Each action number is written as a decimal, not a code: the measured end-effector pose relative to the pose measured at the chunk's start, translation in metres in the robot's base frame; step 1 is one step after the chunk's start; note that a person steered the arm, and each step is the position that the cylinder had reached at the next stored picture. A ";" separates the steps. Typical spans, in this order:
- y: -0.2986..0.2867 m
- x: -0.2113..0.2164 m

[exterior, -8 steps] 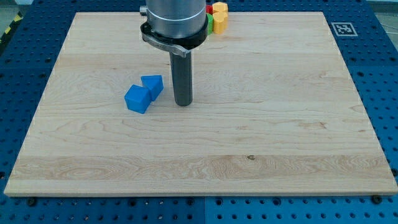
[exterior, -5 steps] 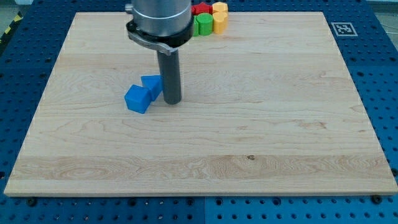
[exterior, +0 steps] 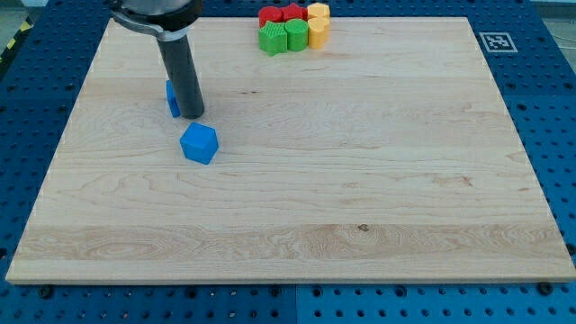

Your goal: Place the blue triangle towards the center left

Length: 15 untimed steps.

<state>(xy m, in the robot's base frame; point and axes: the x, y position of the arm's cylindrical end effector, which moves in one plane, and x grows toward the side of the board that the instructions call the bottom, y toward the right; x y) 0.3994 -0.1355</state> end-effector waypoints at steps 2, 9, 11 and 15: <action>0.021 -0.022; -0.064 -0.052; -0.064 -0.057; -0.096 -0.068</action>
<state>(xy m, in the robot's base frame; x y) 0.3315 -0.2314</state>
